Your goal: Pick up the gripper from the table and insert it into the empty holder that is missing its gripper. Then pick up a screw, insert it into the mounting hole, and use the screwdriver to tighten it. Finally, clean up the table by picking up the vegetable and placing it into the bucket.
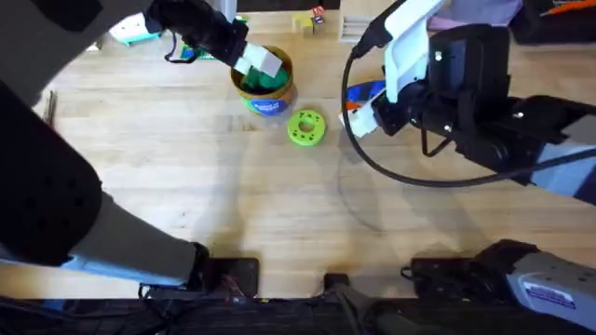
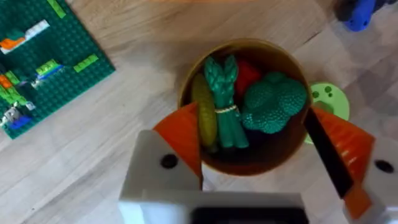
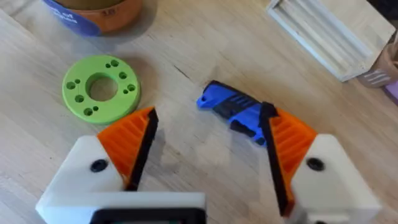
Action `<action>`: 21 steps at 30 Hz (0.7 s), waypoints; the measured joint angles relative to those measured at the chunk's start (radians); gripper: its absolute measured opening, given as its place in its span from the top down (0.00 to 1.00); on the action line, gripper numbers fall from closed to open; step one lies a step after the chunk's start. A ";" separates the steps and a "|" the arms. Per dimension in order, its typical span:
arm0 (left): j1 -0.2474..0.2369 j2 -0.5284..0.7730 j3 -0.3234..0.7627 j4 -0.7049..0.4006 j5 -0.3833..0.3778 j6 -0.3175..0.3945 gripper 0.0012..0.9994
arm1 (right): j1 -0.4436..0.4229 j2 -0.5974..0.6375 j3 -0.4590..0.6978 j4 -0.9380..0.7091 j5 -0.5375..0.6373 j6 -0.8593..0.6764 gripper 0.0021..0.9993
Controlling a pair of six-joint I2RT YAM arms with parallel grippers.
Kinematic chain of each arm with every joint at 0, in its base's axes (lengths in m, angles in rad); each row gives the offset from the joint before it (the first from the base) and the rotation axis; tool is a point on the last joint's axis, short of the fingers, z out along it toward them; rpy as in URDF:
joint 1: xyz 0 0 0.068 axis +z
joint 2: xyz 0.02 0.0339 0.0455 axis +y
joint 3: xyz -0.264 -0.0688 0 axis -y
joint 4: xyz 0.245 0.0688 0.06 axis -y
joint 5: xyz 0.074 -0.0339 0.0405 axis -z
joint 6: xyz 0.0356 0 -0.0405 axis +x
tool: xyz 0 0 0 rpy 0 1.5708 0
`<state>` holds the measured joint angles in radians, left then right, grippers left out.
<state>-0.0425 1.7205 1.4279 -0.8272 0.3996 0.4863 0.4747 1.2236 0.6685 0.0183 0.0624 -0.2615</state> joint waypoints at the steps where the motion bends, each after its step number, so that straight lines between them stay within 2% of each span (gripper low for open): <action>1: 0.000 -0.004 0.014 -0.025 0.000 -0.011 0.01 | 0.000 -0.008 0.000 -0.002 0.000 0.000 0.00; 6: -0.001 -0.071 0.131 -0.169 0.000 -0.043 0.00 | -0.002 -0.111 0.056 -0.108 0.000 0.000 0.01; 7: -0.002 -0.093 0.158 -0.194 0.000 -0.046 0.00 | -0.004 -0.134 0.089 -0.167 0.000 0.000 0.01; 8: -0.017 -0.163 0.222 -0.246 0.000 -0.051 0.00 | -0.008 -0.173 0.207 -0.388 0.000 0.005 0.01; 9: -0.025 -0.187 0.237 -0.265 0.000 -0.051 0.00 | -0.009 -0.179 0.247 -0.469 0.000 0.015 0.01; 15: -0.075 -0.291 0.259 -0.420 0.000 -0.053 0.00 | -0.010 -0.181 0.444 -0.838 0.000 0.132 0.01; 21: -0.077 -0.316 0.259 -0.608 -0.001 -0.054 0.00 | -0.010 -0.186 0.568 -1.056 0.000 0.210 0.01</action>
<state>-0.1192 1.4043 1.6867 -1.4351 0.3988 0.4322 0.4652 1.0377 1.2366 -1.0382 0.0620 -0.0516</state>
